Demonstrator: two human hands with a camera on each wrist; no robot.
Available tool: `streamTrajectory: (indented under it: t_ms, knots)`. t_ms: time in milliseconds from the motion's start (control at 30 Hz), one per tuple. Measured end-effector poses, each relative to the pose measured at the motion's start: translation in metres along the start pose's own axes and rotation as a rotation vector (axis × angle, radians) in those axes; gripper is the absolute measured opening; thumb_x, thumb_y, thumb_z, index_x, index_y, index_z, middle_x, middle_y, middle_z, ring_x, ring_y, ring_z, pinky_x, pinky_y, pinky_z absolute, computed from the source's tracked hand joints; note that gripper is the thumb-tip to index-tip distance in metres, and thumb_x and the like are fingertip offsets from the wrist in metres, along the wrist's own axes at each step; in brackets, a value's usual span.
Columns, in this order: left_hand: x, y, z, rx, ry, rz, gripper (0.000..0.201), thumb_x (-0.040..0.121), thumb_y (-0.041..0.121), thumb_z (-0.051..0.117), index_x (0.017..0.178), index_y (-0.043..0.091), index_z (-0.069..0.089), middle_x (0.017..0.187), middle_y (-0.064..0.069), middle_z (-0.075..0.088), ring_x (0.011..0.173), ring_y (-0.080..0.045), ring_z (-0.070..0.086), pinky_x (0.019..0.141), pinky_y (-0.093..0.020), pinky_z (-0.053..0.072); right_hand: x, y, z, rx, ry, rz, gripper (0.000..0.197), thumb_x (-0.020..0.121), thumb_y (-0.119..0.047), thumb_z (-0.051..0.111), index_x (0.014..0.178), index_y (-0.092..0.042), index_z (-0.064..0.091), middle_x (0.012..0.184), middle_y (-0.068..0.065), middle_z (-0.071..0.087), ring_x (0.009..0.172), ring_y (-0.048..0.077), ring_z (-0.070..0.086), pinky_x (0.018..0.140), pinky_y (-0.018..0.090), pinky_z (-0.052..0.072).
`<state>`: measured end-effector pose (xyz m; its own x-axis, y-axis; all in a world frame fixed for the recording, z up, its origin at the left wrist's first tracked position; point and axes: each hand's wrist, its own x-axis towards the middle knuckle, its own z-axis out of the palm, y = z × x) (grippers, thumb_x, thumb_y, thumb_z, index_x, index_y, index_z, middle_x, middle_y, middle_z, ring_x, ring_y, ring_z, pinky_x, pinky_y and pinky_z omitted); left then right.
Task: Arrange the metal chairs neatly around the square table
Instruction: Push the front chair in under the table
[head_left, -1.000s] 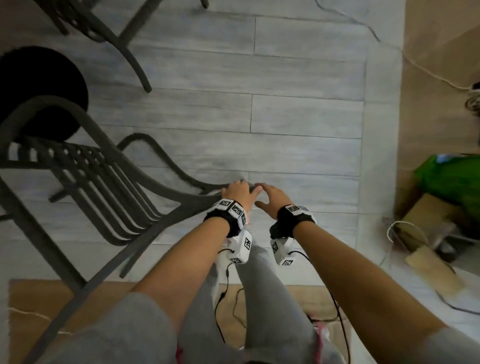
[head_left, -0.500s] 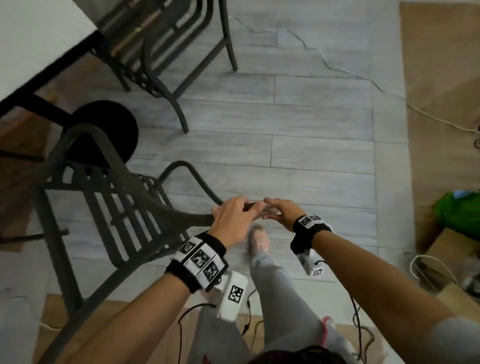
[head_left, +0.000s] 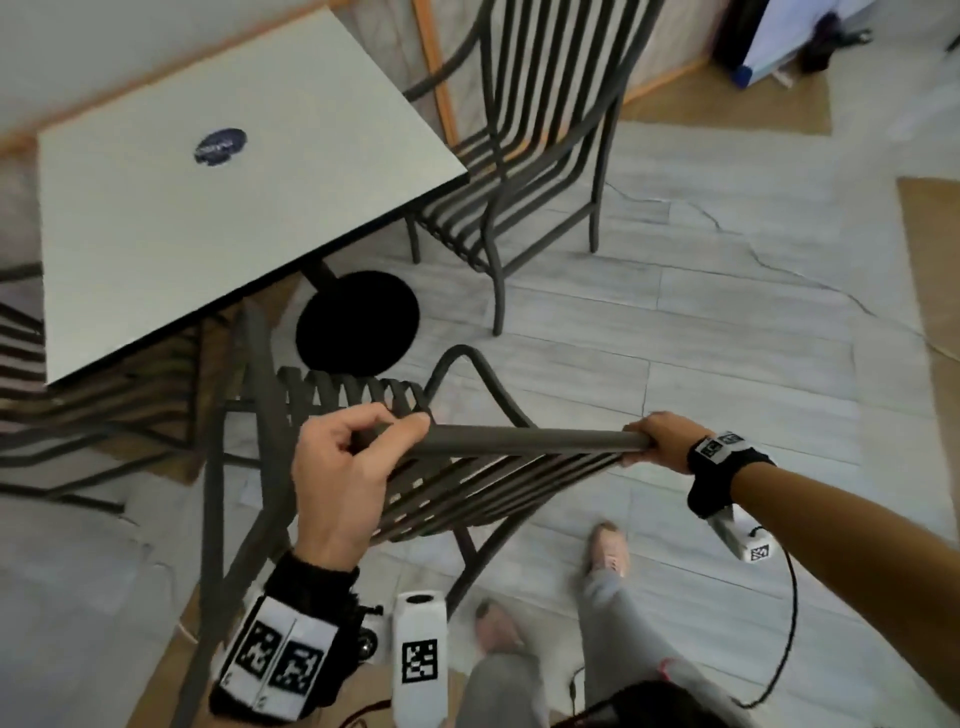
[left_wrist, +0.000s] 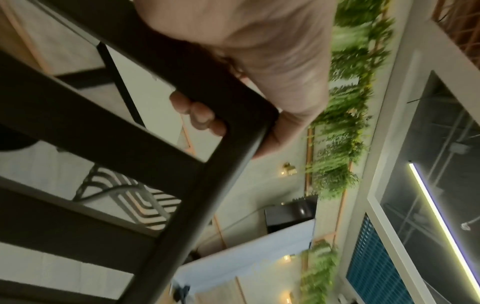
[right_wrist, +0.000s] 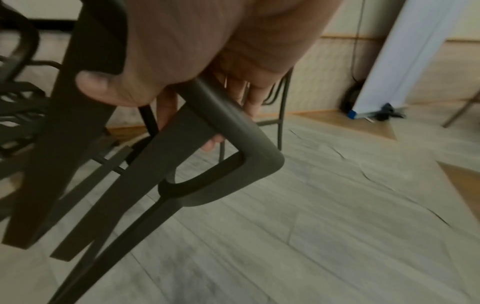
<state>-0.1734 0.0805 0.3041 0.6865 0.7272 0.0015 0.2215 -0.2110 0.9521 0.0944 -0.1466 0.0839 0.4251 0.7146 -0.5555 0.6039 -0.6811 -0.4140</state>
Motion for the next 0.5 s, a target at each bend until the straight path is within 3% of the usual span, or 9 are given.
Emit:
streamTrajectory:
  t_ms: [100,167,233,333,500]
  knots:
    - [-0.013,-0.01,-0.049,-0.069,0.158,0.052,0.031,0.069,0.025,0.067,0.046,0.007,0.057,0.044,-0.006,0.041,0.052,-0.032,0.039,0.059,-0.039,0.035,0.003,-0.041,-0.025,-0.063,0.02,-0.094,0.026,0.08,-0.049,0.067,0.091,-0.026,0.066,0.077,-0.006,0.061,0.084,0.024,0.063,0.07,0.031,0.043]
    - [-0.023,-0.012,-0.078,-0.174,0.331,0.043,0.021,0.065,0.02,0.066,0.044,0.019,0.064,0.041,0.007,0.048,0.049,-0.018,0.045,0.055,-0.029,0.037,0.002,-0.069,-0.041,-0.098,0.068,-0.173,0.023,0.079,-0.053,0.066,0.084,-0.031,0.064,0.073,-0.002,0.066,0.076,0.025,0.061,0.068,0.034,0.046]
    - [-0.03,-0.02,-0.106,-0.307,0.527,0.044,0.017,0.061,0.016,0.065,0.046,0.024,0.068,0.044,0.014,0.057,0.048,-0.004,0.051,0.048,-0.019,0.039,-0.001,-0.098,-0.054,-0.129,0.128,-0.248,0.027,0.078,-0.052,0.068,0.084,-0.026,0.065,0.071,0.004,0.068,0.071,0.026,0.06,0.064,0.033,0.043]
    - [-0.039,-0.039,-0.143,-0.413,0.712,0.053,0.004,0.059,0.018,0.063,0.055,0.02,0.062,0.048,0.015,0.06,0.045,-0.002,0.054,0.041,-0.013,0.037,-0.008,-0.134,-0.071,-0.146,0.204,-0.312,0.033,0.074,-0.057,0.068,0.079,-0.024,0.065,0.059,-0.001,0.06,0.062,0.022,0.056,0.059,0.031,0.039]
    - [-0.051,-0.067,-0.171,-0.508,0.815,0.091,0.047,0.076,0.0,0.048,0.039,0.023,0.065,0.043,0.014,0.06,0.04,-0.002,0.054,0.039,-0.011,0.038,-0.018,-0.161,-0.083,-0.211,0.314,-0.364,0.057,0.062,-0.082,0.05,0.067,-0.026,0.063,0.046,-0.008,0.049,0.048,0.012,0.052,0.051,0.032,0.046]
